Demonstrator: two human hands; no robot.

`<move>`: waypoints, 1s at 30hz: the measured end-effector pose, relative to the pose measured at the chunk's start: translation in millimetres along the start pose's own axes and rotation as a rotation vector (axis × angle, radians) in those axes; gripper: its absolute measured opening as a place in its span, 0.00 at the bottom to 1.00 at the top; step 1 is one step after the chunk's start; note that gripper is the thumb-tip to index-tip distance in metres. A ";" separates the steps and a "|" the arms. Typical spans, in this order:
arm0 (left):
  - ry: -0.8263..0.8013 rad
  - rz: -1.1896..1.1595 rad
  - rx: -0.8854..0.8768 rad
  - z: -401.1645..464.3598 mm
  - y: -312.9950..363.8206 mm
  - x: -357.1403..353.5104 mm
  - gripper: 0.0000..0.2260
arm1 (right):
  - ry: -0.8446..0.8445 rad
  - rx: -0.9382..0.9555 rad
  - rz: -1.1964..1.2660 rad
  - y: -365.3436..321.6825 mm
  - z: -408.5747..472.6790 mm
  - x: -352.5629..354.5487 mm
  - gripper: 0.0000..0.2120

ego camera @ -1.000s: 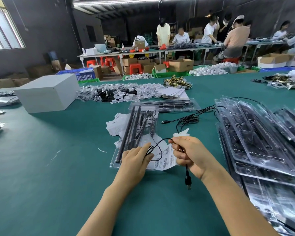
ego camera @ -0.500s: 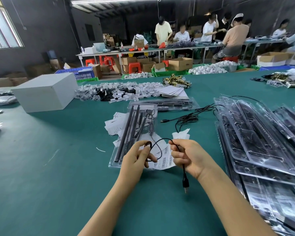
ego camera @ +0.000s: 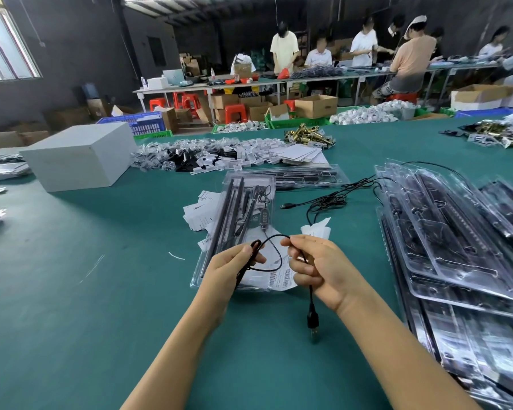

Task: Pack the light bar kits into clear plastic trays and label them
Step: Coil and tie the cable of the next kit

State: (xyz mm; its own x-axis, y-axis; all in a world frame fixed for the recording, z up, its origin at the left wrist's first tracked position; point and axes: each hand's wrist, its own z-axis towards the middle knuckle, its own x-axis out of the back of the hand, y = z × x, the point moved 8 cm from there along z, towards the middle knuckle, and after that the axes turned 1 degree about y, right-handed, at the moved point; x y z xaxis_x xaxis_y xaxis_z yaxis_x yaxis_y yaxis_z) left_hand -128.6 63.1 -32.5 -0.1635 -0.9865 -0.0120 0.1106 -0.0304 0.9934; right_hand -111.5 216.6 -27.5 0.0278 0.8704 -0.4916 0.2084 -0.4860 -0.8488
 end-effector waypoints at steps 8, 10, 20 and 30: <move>-0.040 -0.186 0.033 2.8 1.3 4.3 0.12 | -0.073 -0.019 0.094 5.1 -2.0 -10.3 0.07; -0.041 -0.189 0.037 3.3 1.9 3.2 0.12 | -0.067 -0.009 0.081 4.0 -2.0 -9.9 0.07; -0.104 -0.321 0.116 20.1 11.5 -28.0 0.07 | 0.007 0.124 0.024 -7.6 -0.8 -4.4 0.05; -0.030 -0.522 0.262 36.0 -6.4 -54.0 0.09 | 0.158 0.306 -0.238 -6.4 10.7 12.8 0.07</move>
State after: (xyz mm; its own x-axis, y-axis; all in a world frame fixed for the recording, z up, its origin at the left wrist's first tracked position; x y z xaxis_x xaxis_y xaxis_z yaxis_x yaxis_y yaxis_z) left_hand -155.7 122.3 -34.2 -0.1590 -0.8466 -0.5078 -0.2379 -0.4664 0.8520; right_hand -122.9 230.0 -30.5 0.1681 0.9511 -0.2592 -0.0721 -0.2504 -0.9655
